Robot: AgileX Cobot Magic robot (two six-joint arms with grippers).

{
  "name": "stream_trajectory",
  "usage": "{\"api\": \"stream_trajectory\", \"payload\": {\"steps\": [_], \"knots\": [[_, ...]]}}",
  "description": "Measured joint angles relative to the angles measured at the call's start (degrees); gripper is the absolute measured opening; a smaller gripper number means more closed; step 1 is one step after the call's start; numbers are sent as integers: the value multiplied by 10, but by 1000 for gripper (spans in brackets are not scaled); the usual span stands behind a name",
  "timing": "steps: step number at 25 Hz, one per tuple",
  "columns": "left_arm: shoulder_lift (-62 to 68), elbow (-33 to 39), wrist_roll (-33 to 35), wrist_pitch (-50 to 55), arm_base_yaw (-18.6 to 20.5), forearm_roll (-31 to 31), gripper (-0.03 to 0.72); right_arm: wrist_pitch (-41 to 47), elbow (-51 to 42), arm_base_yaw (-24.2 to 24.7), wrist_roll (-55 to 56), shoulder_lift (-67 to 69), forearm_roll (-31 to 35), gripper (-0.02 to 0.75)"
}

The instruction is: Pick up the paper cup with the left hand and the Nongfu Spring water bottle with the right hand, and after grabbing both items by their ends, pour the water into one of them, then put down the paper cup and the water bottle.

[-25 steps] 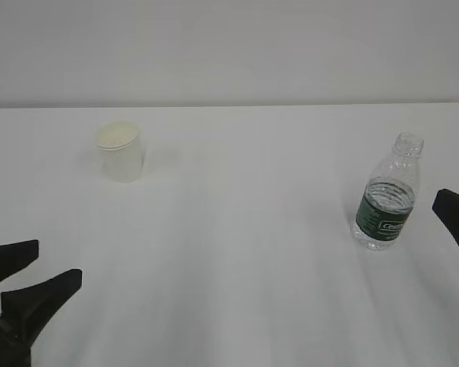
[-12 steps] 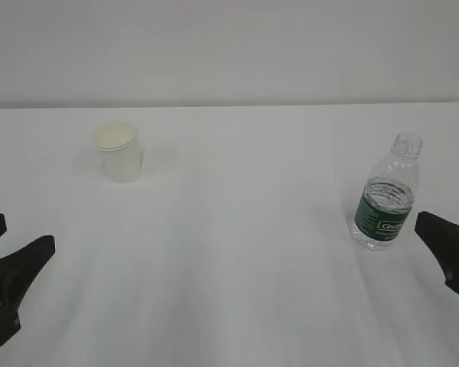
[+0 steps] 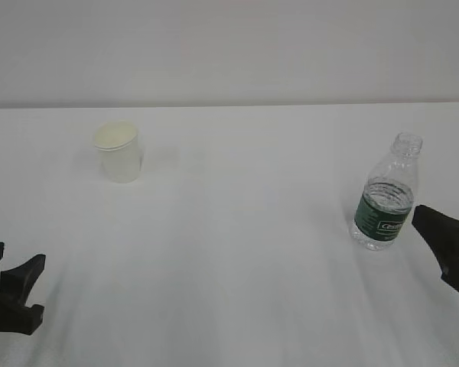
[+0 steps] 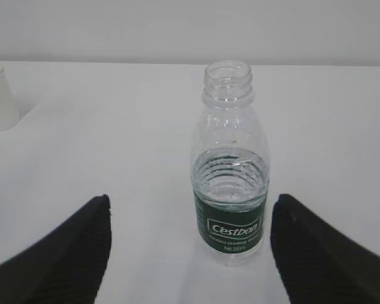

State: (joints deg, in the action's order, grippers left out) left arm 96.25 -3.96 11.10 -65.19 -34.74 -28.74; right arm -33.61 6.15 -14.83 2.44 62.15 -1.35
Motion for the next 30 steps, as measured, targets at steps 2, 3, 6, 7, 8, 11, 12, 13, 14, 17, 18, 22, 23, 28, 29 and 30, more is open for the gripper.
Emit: {"api": "stream_trajectory", "payload": {"steps": [2, 3, 6, 7, 8, 11, 12, 13, 14, 17, 18, 22, 23, 28, 29, 30], "knots": [[17, -15, 0, 0, 15, 0, 382, -2, 0, 0, 0, 0, 0, 587], [22, -23, 0, 0, 24, 0, 378, -3, 0, 0, -1, 0, 0, 587], [23, -42, 0, -2, 57, 20, 375, -4, 0, 0, -1, 0, 0, 587], [23, -48, 0, -2, 73, 31, 374, -4, 0, 0, -1, 0, 0, 587], [23, -52, 0, -3, 90, 50, 372, -4, 0, 0, -2, 0, 0, 588], [24, -65, -30, -3, 148, 115, 366, -8, 0, 0, -2, 0, 0, 587], [25, -67, -45, -3, 171, 143, 363, -8, 0, 0, -2, 0, 0, 587], [25, -70, -62, -3, 192, 168, 361, -8, 0, 0, -2, 0, 0, 587], [25, -71, -78, -3, 218, 201, 360, -10, 0, 0, -2, 0, 0, 587], [25, -77, -126, -3, 291, 292, 353, -13, 0, 0, -3, 0, 0, 587], [25, -80, -139, -3, 314, 322, 347, -13, 0, 0, -3, 0, 0, 587], [25, -89, -173, -3, 371, 416, 308, -17, 0, 0, -4, 0, 0, 587], [25, -91, -177, -3, 375, 429, 300, -17, 0, 0, -4, 0, 0, 587], [25, -92, -181, -3, 380, 448, 288, -20, 0, 0, -6, 0, 0, 587], [25, -92, -181, -3, 380, 449, 288, -20, 0, 0, -7, 0, 0, 587], [25, -92, -181, -3, 380, 450, 288, -20, 0, 0, -10, 0, 0, 587]]}}
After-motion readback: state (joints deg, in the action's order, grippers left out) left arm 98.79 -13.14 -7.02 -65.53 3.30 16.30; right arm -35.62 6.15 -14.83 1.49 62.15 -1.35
